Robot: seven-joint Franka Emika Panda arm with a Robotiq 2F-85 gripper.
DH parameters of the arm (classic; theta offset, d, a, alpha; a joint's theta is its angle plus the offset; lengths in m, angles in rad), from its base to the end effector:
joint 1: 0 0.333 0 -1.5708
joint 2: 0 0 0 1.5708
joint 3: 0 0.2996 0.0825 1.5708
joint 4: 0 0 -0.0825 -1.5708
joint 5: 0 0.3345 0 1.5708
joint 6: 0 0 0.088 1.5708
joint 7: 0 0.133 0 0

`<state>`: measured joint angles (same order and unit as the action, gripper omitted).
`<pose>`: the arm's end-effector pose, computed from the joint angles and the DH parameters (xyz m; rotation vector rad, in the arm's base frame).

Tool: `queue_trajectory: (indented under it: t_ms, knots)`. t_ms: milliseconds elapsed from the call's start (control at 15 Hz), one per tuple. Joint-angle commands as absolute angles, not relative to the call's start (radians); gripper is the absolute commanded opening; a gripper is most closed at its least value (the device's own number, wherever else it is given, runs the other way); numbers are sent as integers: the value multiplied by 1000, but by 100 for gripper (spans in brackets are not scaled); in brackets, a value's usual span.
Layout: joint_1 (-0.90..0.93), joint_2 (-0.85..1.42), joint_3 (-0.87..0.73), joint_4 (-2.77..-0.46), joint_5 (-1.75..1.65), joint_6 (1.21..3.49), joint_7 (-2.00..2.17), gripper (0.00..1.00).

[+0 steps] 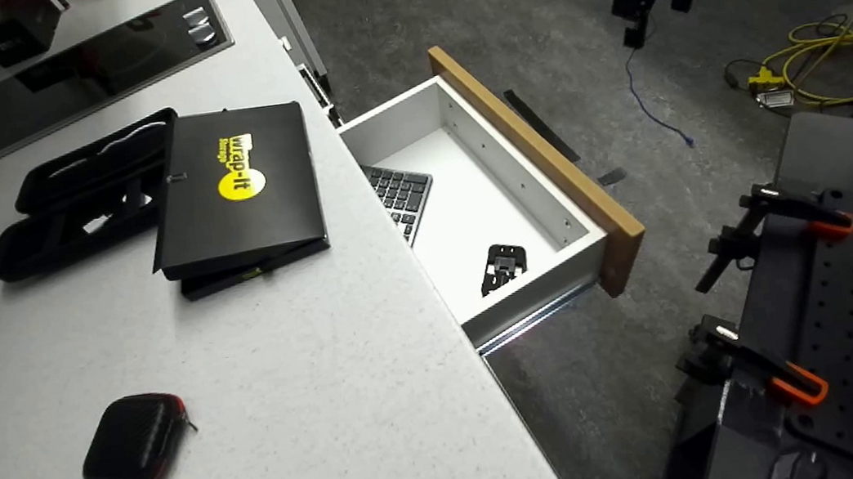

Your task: Close the first drawer under the laptop

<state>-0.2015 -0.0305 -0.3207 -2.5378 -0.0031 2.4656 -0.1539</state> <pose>0.3646 -0.2092 0.2772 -3.0674 0.5669 0.0596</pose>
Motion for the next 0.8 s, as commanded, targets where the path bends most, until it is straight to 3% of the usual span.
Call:
queue_trajectory:
  t_ms: [0,333,733]
  knots:
    - [-194,226,-256,-2394,29,2582,1,100]
    - [-154,507,-207,-2167,13,2642,173,100]
    - [-162,659,-115,-1977,61,2578,142,100]
